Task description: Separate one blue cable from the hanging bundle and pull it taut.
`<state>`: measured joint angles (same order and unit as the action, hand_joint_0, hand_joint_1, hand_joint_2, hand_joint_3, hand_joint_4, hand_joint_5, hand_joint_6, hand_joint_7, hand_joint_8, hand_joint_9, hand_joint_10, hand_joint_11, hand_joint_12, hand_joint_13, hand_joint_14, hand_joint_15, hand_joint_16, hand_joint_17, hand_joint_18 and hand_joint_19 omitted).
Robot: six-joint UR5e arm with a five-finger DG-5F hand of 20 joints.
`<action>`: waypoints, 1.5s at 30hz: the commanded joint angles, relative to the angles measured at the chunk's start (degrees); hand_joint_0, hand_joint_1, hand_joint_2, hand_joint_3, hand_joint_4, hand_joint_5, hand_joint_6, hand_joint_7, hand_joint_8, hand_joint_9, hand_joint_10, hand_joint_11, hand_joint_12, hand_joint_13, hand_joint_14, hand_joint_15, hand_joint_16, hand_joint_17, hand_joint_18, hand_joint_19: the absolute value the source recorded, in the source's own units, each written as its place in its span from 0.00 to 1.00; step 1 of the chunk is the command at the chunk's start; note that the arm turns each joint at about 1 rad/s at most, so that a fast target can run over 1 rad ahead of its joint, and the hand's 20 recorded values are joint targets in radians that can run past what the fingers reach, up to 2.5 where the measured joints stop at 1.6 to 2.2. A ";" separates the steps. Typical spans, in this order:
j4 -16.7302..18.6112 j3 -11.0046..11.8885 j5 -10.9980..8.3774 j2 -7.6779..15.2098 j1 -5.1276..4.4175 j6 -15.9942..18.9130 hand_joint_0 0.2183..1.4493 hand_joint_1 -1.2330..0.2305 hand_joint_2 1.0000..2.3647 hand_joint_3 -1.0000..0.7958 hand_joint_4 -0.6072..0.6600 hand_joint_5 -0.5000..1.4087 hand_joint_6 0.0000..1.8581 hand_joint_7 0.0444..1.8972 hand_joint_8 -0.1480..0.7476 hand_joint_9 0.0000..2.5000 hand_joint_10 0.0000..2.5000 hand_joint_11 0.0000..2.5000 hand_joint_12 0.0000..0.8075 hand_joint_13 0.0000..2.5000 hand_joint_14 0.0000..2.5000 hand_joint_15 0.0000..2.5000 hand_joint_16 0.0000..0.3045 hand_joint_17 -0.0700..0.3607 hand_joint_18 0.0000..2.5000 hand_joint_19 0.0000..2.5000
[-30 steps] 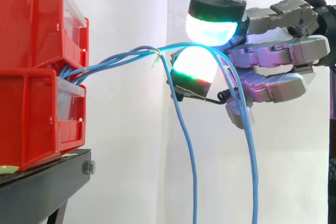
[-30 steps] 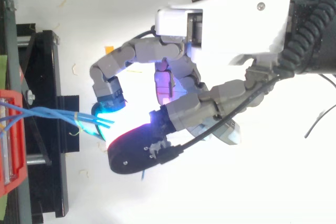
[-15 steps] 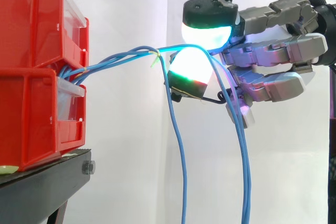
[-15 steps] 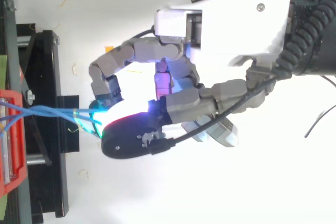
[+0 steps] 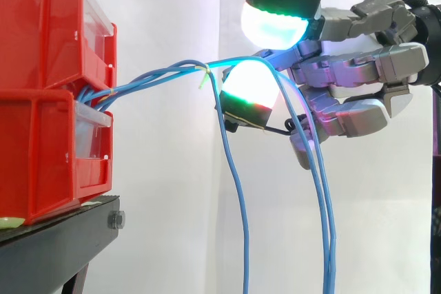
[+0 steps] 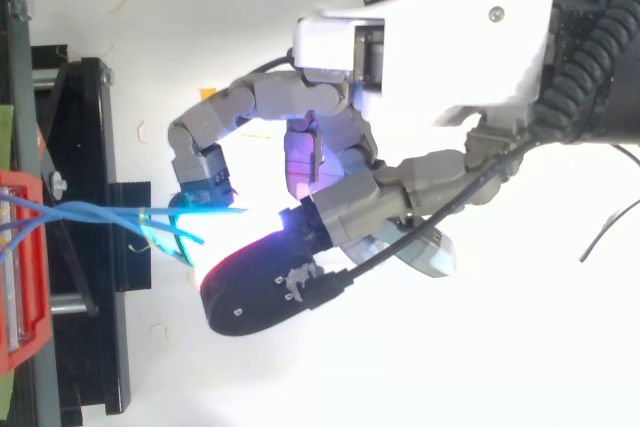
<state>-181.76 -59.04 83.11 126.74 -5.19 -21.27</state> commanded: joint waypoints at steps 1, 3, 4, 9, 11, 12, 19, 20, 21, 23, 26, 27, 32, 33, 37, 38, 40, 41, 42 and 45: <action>0.00 0.07 -0.06 0.00 -0.08 0.00 0.33 0.51 0.00 0.30 0.61 0.33 0.27 0.65 0.30 0.84 0.01 0.25 0.36 0.62 0.01 0.32 0.16 0.42 0.36 0.30; 0.00 0.07 -0.06 0.00 0.01 0.00 0.36 0.49 0.00 0.30 0.62 0.33 0.27 0.65 0.28 0.85 0.01 0.26 0.36 0.63 0.01 0.32 0.16 0.42 0.37 0.30; 0.00 -0.02 -0.06 0.00 -0.08 0.00 0.36 0.48 0.00 0.30 0.62 0.33 0.27 0.65 0.28 0.86 0.01 0.25 0.36 0.64 0.01 0.32 0.16 0.41 0.38 0.30; 0.00 -0.02 -0.06 0.00 -0.08 0.00 0.39 0.42 0.01 0.37 0.62 0.33 0.27 0.66 0.30 0.86 0.01 0.27 0.36 0.64 0.01 0.33 0.16 0.41 0.38 0.30; 0.00 -0.02 -0.06 0.00 0.01 0.00 0.39 0.39 0.01 0.39 0.61 0.33 0.27 0.67 0.33 0.85 0.01 0.27 0.36 0.63 0.01 0.32 0.16 0.41 0.37 0.30; 0.00 -0.02 -0.06 0.00 0.01 0.00 0.39 0.38 0.01 0.39 0.60 0.33 0.27 0.66 0.33 0.85 0.01 0.27 0.35 0.63 0.01 0.32 0.16 0.41 0.37 0.30; 0.00 -0.02 -0.06 0.00 0.01 0.00 0.30 0.17 0.00 0.28 0.60 0.32 0.27 0.70 0.38 0.82 0.01 0.28 0.38 0.61 0.01 0.32 0.16 0.42 0.36 0.29; 0.00 -0.02 -0.06 0.00 -0.08 0.00 0.27 0.16 0.00 0.28 0.61 0.32 0.27 0.70 0.38 0.82 0.01 0.28 0.38 0.61 0.01 0.32 0.17 0.43 0.36 0.29; 0.00 -0.02 -0.06 0.00 0.01 0.00 0.26 0.15 0.00 0.28 0.61 0.32 0.27 0.70 0.38 0.82 0.01 0.28 0.38 0.61 0.01 0.32 0.17 0.43 0.36 0.29; 0.00 0.07 -0.06 0.00 0.01 0.00 0.21 0.14 0.00 0.28 0.61 0.32 0.27 0.70 0.38 0.82 0.01 0.27 0.40 0.61 0.01 0.31 0.18 0.45 0.37 0.28; -0.09 -0.02 -0.14 0.00 0.01 0.00 0.14 0.29 0.00 0.28 0.62 0.33 0.27 0.68 0.38 0.83 0.01 0.25 0.43 0.63 0.01 0.30 0.21 0.50 0.40 0.26; 0.00 -0.02 -0.14 0.00 0.01 0.00 0.14 0.35 0.00 0.28 0.62 0.33 0.27 0.68 0.37 0.84 0.01 0.24 0.43 0.63 0.01 0.30 0.21 0.50 0.40 0.26; 0.00 -0.02 -0.06 0.00 0.01 0.00 0.26 0.56 0.00 0.28 0.58 0.33 0.27 0.67 0.31 0.84 0.01 0.25 0.37 0.61 0.01 0.31 0.17 0.44 0.35 0.30; -0.09 -0.02 -0.06 0.00 0.01 0.00 0.27 0.56 0.00 0.28 0.59 0.33 0.27 0.67 0.31 0.84 0.01 0.25 0.36 0.62 0.01 0.32 0.17 0.43 0.35 0.30; -0.09 -0.02 -0.06 0.00 0.01 0.00 0.33 0.47 0.00 0.30 0.59 0.33 0.27 0.67 0.30 0.84 0.01 0.26 0.37 0.61 0.01 0.32 0.16 0.42 0.34 0.31; -0.09 -0.02 -0.06 0.00 0.01 0.00 0.34 0.46 0.00 0.31 0.60 0.33 0.27 0.67 0.30 0.84 0.01 0.26 0.36 0.62 0.01 0.32 0.16 0.42 0.34 0.31; 0.00 -0.02 -0.06 0.00 0.01 0.00 0.36 0.42 0.01 0.32 0.60 0.33 0.27 0.67 0.31 0.84 0.01 0.26 0.36 0.62 0.01 0.32 0.16 0.42 0.34 0.30; -0.09 -0.02 -0.14 0.00 0.01 0.00 0.36 0.41 0.00 0.32 0.60 0.33 0.27 0.67 0.29 0.85 0.01 0.26 0.36 0.62 0.01 0.32 0.16 0.42 0.35 0.30; -0.09 -0.02 -0.14 0.00 0.01 0.08 0.37 0.40 0.01 0.32 0.60 0.33 0.27 0.66 0.29 0.85 0.01 0.26 0.36 0.62 0.01 0.32 0.16 0.42 0.35 0.30; -0.26 -0.02 -0.49 0.00 0.01 1.14 0.38 0.38 0.00 0.32 0.61 0.33 0.27 0.66 0.30 0.85 0.01 0.27 0.36 0.63 0.01 0.32 0.16 0.41 0.36 0.30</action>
<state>-181.90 -59.06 82.92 126.74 -5.19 -20.96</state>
